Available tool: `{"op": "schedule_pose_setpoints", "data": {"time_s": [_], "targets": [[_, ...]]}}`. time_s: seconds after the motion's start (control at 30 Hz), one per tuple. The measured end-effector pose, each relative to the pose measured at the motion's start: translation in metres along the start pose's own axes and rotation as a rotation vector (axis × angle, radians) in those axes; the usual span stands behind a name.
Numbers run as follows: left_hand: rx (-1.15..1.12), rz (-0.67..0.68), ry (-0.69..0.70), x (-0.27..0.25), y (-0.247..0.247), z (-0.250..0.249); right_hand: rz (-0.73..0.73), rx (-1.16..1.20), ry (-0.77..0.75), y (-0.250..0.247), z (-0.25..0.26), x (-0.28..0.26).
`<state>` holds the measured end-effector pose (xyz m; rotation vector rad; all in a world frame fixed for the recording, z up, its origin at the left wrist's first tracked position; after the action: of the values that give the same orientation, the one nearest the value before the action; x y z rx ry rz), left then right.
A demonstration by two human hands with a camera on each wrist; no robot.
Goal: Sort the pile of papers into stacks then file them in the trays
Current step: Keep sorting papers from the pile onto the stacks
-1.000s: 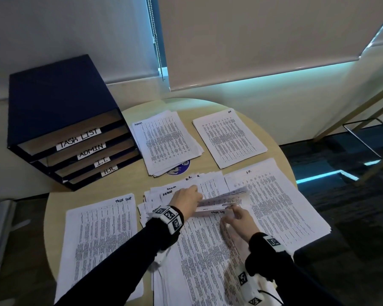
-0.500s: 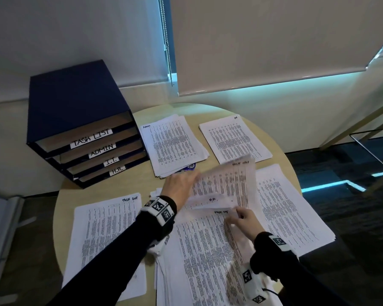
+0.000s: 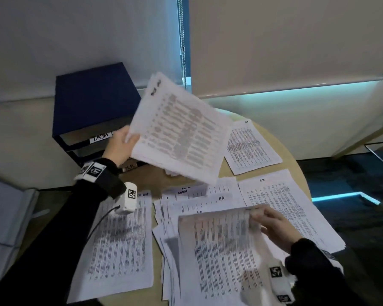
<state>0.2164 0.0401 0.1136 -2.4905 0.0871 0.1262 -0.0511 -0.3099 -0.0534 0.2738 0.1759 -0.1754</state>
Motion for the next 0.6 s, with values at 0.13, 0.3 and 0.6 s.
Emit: {"op": "schedule_pose_setpoints", "data": {"time_s": [0.13, 0.3, 0.6], "targets": [[0.11, 0.41, -0.143, -0.019, 0.053, 0.044, 0.009, 0.169, 0.057, -0.004, 0.004, 0.002], [0.611, 0.632, -0.294, -0.052, 0.117, 0.113, 0.021, 0.141, 0.128, 0.011, 0.0, 0.006], [0.361, 0.207, -0.141, -0.087, 0.14, 0.095, -0.185, -0.203, 0.08, 0.032, -0.019, 0.025]]}}
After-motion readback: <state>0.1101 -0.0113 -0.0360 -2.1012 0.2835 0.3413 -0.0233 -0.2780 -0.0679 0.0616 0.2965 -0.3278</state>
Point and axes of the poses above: each hand's wrist, its own x-axis towards the middle knuckle, its own y-axis out of the palm, z = x × y, the point moved 8 cm from there along x, towards the middle knuckle, and after that the axes turned 15 degrees about -y, right-handed, at the moved point
